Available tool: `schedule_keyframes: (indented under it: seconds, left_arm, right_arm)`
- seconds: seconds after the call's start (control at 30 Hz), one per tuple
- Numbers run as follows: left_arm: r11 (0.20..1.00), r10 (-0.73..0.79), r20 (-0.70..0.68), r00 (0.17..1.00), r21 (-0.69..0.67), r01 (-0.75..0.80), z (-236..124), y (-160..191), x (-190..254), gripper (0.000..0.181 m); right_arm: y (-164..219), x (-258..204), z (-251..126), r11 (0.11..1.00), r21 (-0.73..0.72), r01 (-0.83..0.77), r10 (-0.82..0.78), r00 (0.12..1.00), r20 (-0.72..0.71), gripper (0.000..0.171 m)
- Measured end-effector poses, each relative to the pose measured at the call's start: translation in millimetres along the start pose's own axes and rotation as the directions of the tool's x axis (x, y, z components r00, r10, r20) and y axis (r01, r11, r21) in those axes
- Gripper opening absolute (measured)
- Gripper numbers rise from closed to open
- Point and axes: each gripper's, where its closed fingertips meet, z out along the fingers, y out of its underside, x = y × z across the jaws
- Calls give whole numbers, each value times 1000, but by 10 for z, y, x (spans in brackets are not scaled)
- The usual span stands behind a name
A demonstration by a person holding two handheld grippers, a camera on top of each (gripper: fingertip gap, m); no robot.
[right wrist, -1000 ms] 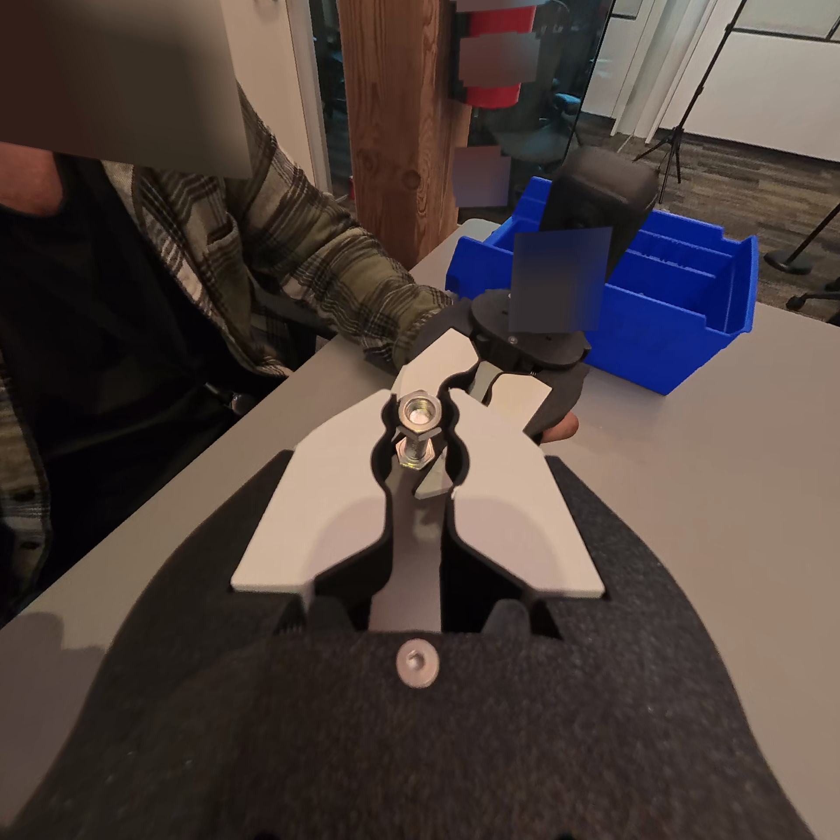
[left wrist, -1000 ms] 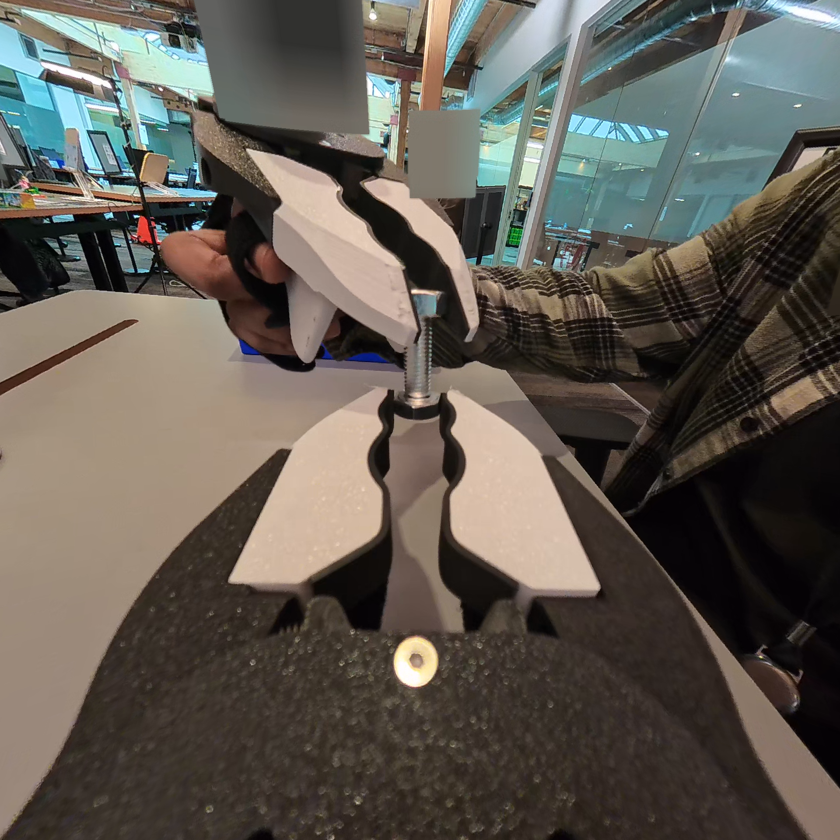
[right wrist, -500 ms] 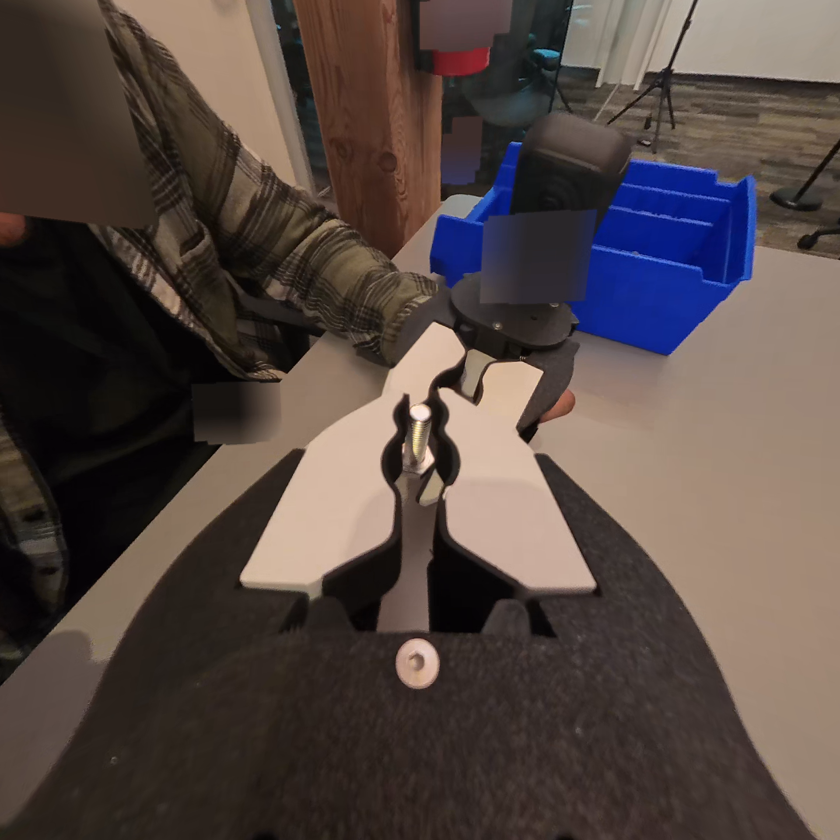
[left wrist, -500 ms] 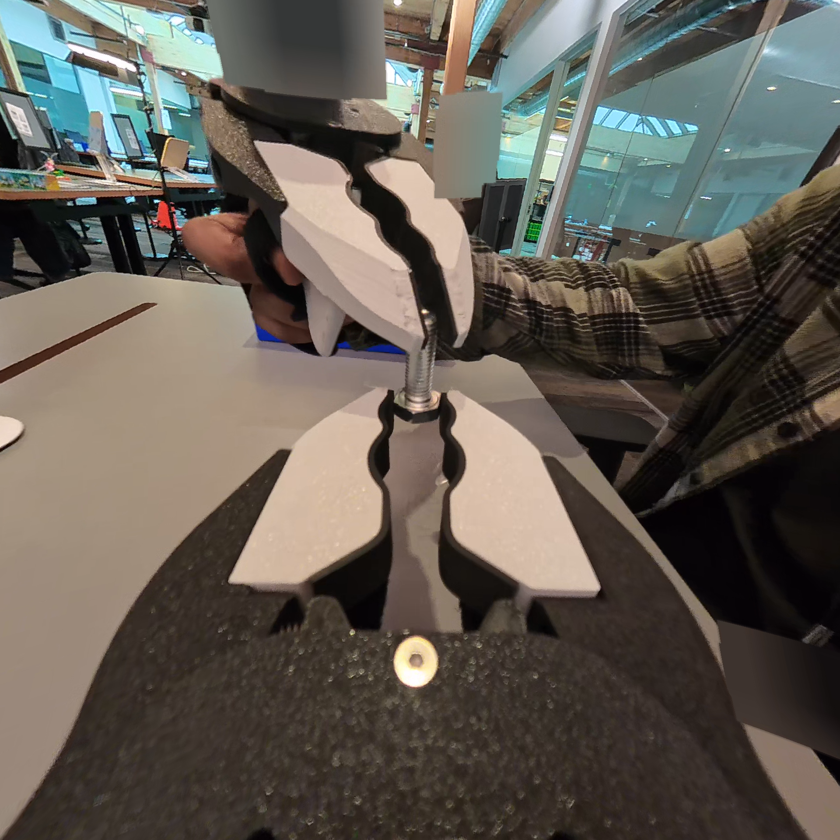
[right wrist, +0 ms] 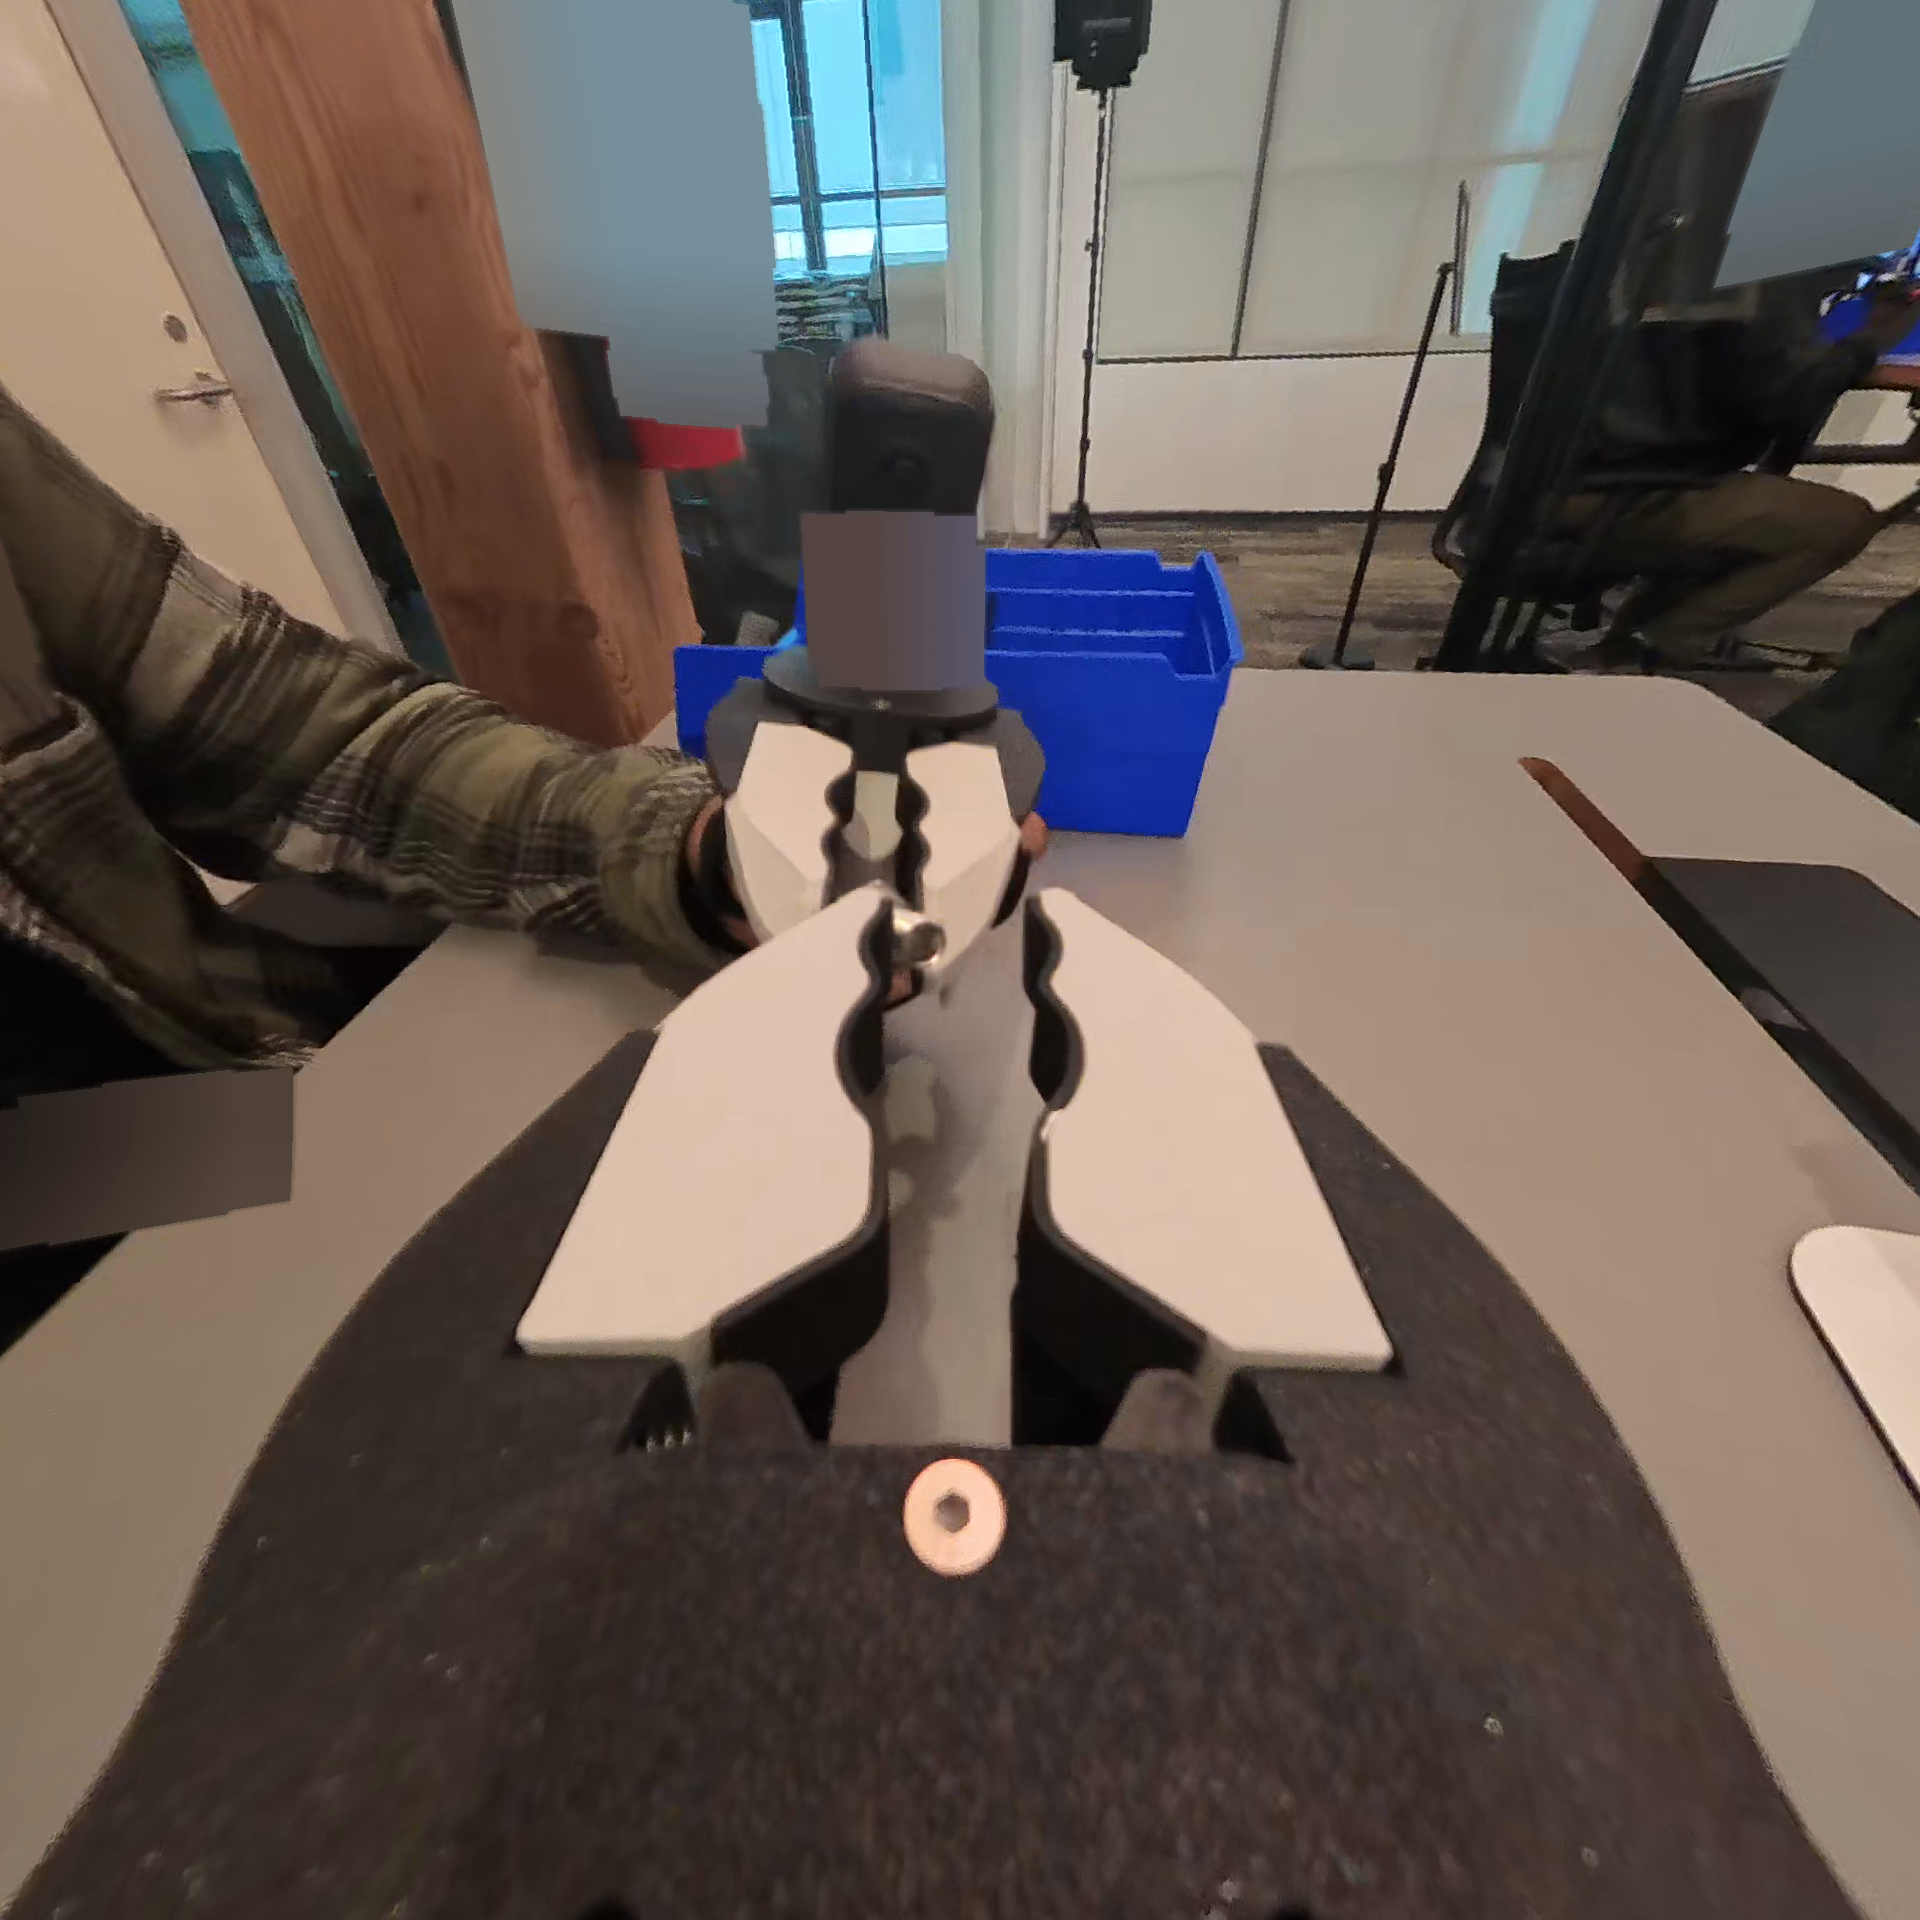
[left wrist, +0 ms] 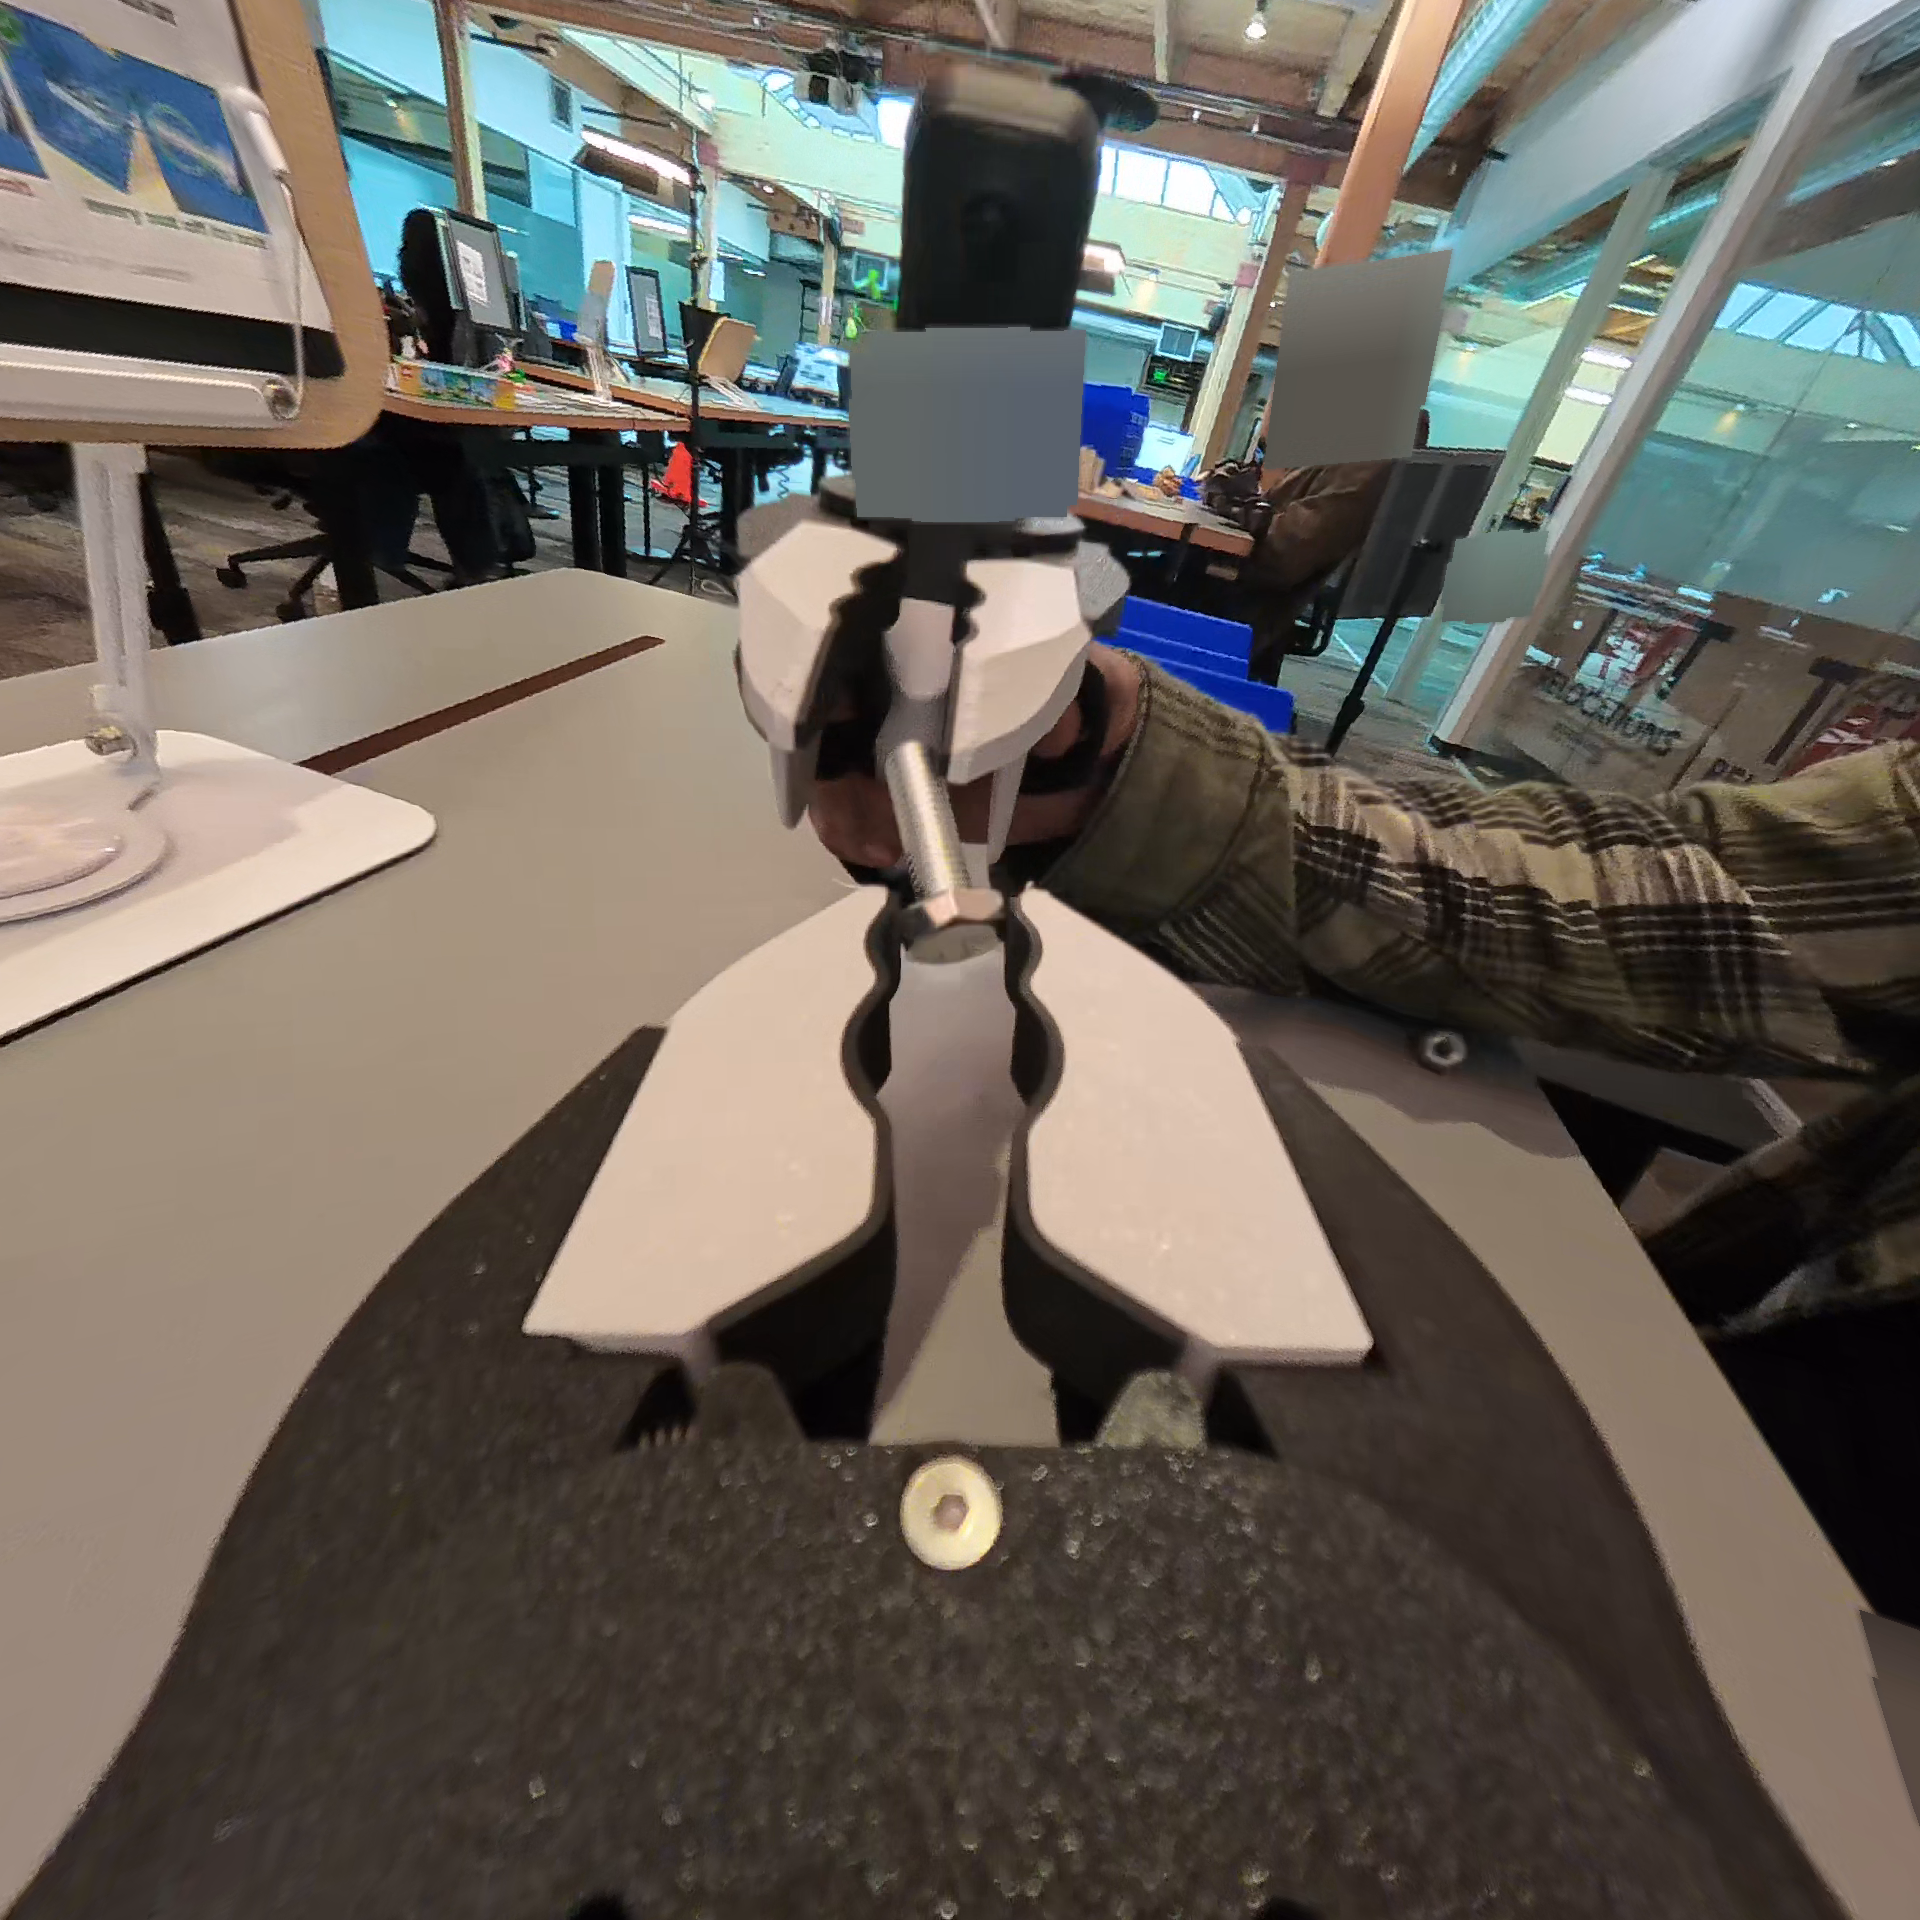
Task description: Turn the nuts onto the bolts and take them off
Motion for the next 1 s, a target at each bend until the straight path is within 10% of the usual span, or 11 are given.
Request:
schedule_keyframes:
  seconds: [0.53,1.0]
  left_arm:
    - [999,25,-1,1000,28,-25,-33,-73,16,18]
    - [999,32,7,999,41,-32,-71,-112,16,18]
  right_arm:
    - [-165,125,-552,998,-58,18,-25,992,-124,24]
    - [906,-2476,-510,833,-552,36,-67,997,-35,40]
